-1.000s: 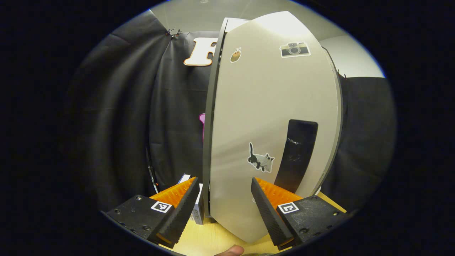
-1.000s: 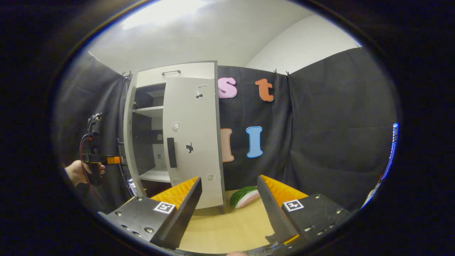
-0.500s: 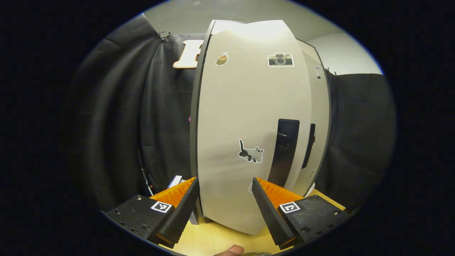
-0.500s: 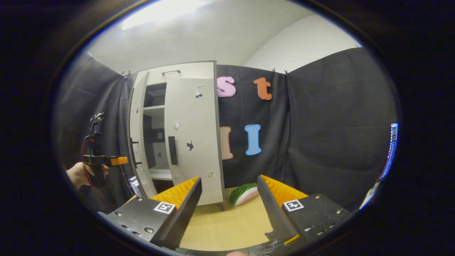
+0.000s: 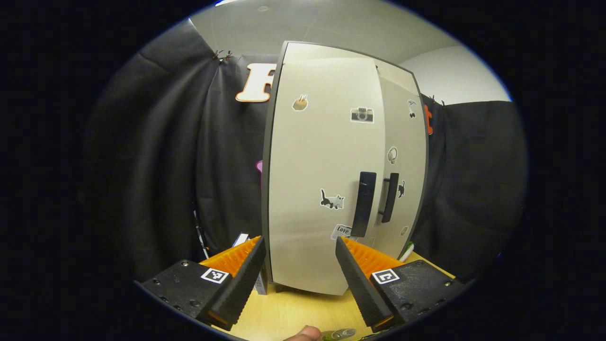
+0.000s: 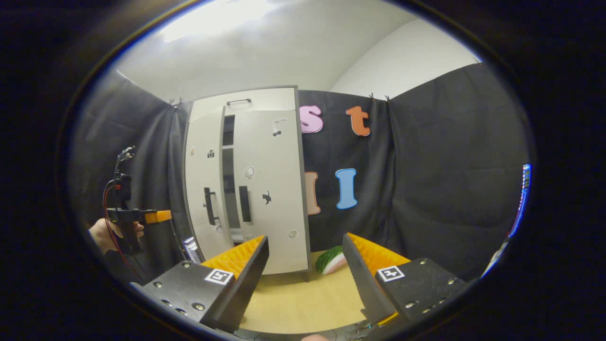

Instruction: Grasp the bottle in the cabinet with the left hand and place it on the coaster, then close the right door with the right hand and the left door with the left hand.

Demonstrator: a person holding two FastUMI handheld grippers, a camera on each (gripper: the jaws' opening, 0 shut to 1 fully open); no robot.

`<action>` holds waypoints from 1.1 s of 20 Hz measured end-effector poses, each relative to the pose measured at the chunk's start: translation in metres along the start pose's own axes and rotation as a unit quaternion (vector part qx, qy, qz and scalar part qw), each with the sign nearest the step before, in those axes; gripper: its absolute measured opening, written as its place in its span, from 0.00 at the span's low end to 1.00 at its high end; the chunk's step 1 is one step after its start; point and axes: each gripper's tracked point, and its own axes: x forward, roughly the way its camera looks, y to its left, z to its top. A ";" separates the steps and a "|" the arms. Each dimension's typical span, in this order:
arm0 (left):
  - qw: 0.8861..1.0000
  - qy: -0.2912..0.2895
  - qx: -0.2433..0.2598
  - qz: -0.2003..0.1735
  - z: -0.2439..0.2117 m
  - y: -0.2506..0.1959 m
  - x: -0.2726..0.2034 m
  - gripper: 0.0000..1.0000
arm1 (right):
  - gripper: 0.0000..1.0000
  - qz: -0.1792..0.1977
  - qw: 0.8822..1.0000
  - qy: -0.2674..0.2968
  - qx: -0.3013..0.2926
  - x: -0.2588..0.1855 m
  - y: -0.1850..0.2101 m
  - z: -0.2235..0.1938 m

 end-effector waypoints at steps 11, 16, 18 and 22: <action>0.999 -0.035 -0.007 0.013 0.036 -0.017 -0.057 0.95 | 0.92 0.032 0.999 -0.023 0.004 0.022 0.050 0.027; 0.999 -0.037 -0.007 0.001 0.032 -0.037 -0.050 0.95 | 0.92 0.023 0.999 -0.029 -0.012 0.044 0.057 0.026; 0.999 -0.037 0.002 0.001 0.028 -0.043 -0.045 0.95 | 0.95 0.022 0.999 -0.027 -0.022 0.052 0.061 0.021; 0.999 -0.040 0.003 0.002 0.019 -0.054 -0.042 0.96 | 0.92 0.023 0.999 -0.017 -0.046 0.060 0.065 0.014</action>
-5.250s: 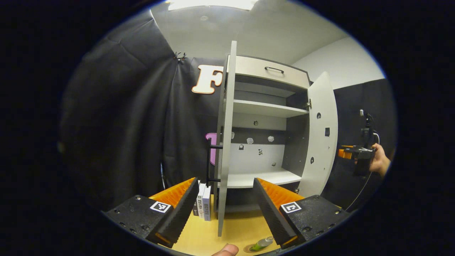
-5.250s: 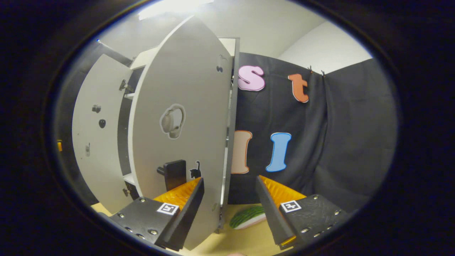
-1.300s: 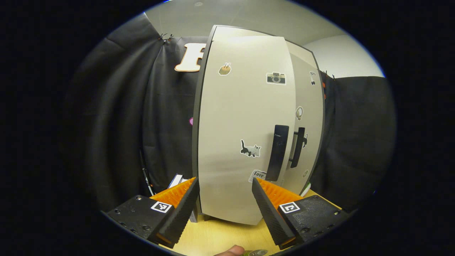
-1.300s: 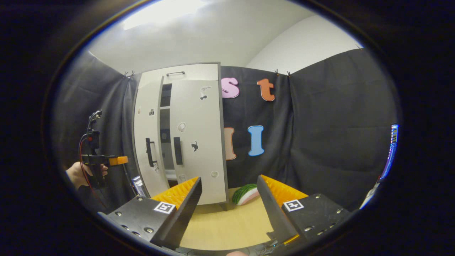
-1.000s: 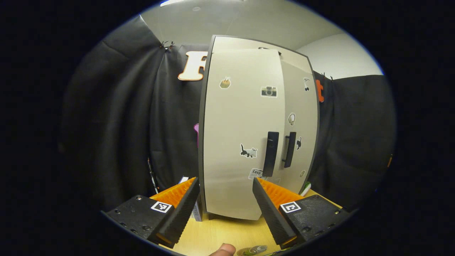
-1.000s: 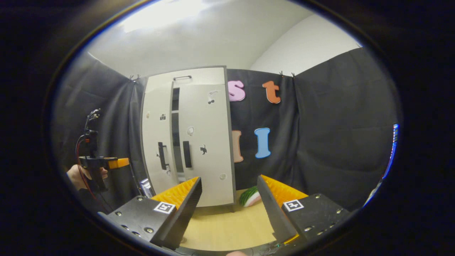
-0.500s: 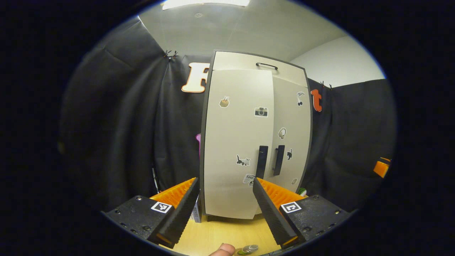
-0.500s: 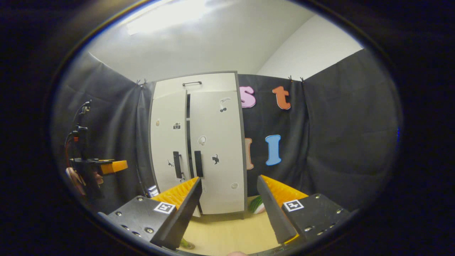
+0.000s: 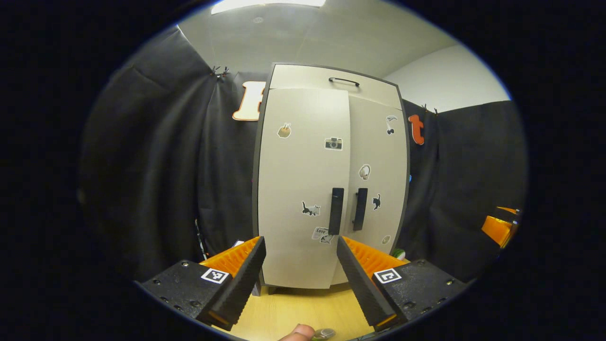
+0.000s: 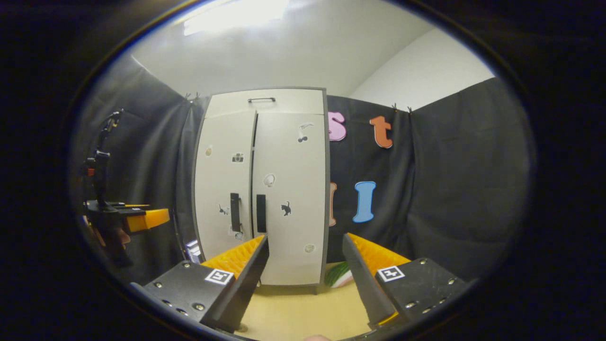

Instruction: Grasp the bottle in the cabinet with the left hand and place it on the coaster, then close the right door with the right hand and the left door with the left hand.

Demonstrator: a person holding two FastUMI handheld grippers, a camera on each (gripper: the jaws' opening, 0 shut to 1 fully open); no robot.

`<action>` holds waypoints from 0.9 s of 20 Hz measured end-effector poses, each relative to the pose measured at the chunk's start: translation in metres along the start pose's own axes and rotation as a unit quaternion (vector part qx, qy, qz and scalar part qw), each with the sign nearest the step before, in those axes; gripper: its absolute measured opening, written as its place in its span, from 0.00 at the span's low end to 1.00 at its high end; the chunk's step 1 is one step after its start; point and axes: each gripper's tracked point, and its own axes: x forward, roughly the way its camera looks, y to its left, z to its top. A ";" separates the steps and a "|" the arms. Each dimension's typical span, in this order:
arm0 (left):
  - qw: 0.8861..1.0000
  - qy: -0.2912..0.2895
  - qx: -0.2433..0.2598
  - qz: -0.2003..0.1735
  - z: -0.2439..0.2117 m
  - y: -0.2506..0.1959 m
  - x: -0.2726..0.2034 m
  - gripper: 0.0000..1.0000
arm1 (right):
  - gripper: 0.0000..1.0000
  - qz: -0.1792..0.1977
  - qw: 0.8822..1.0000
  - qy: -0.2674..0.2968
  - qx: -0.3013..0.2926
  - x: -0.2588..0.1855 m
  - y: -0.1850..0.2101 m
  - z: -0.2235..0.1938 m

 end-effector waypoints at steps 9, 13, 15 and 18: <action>1.000 0.004 0.024 -0.018 -0.012 -0.005 -0.009 0.96 | 0.92 -0.004 1.000 0.012 0.021 -0.020 0.003 -0.001; 1.000 0.000 0.024 -0.018 -0.010 -0.004 -0.013 0.95 | 0.92 -0.013 0.999 0.012 0.029 -0.030 -0.005 0.003; 0.999 0.000 0.024 -0.025 -0.008 -0.006 -0.016 0.95 | 0.95 -0.020 0.999 0.015 0.026 -0.036 -0.009 0.001; 0.999 0.001 0.029 -0.029 -0.007 -0.009 -0.020 0.95 | 0.95 -0.028 0.999 0.014 0.018 -0.046 -0.015 -0.001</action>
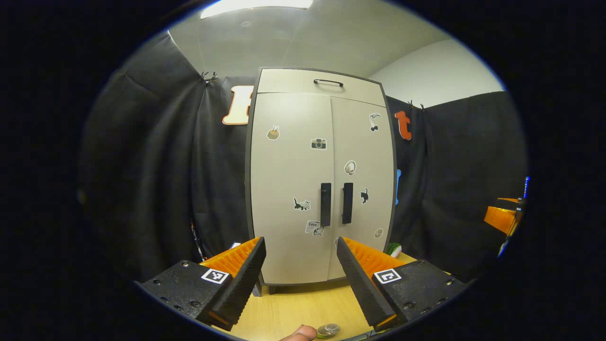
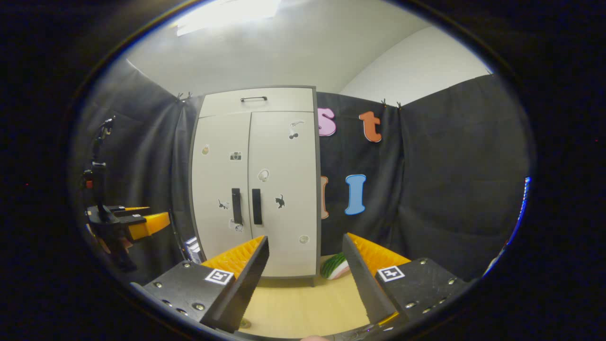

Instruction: Grasp the bottle in the cabinet with the left hand and place it on the coaster, then close the right door with the right hand and the left door with the left hand.

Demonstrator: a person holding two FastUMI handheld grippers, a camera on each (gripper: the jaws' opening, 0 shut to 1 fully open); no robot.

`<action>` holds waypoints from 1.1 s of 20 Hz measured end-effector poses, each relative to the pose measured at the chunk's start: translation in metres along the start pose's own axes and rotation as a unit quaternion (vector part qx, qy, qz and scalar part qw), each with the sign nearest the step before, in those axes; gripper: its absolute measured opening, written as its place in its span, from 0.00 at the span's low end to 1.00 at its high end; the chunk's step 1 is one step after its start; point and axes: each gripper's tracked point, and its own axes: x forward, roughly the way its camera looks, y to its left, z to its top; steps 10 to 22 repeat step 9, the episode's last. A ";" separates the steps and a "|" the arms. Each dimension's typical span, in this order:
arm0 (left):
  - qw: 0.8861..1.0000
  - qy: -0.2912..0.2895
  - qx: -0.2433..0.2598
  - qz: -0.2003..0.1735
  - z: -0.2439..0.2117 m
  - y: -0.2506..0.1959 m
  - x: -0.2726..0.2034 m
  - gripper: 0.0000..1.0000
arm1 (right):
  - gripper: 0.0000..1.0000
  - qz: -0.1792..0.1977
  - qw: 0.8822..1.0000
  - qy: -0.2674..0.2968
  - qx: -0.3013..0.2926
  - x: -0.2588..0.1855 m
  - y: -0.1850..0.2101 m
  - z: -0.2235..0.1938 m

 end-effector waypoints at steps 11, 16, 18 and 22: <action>1.000 -0.010 -0.006 -0.013 0.011 -0.013 -0.004 0.95 | 0.95 -0.007 1.000 -0.012 0.005 -0.016 -0.010 0.007; 1.000 -0.010 -0.006 -0.013 0.011 -0.013 -0.004 0.95 | 0.95 -0.007 1.000 -0.012 0.005 -0.016 -0.010 0.007; 1.000 -0.010 -0.006 -0.013 0.011 -0.013 -0.004 0.95 | 0.95 -0.007 1.000 -0.012 0.005 -0.016 -0.010 0.007; 1.000 -0.010 -0.006 -0.013 0.011 -0.013 -0.004 0.95 | 0.95 -0.007 1.000 -0.012 0.005 -0.016 -0.010 0.007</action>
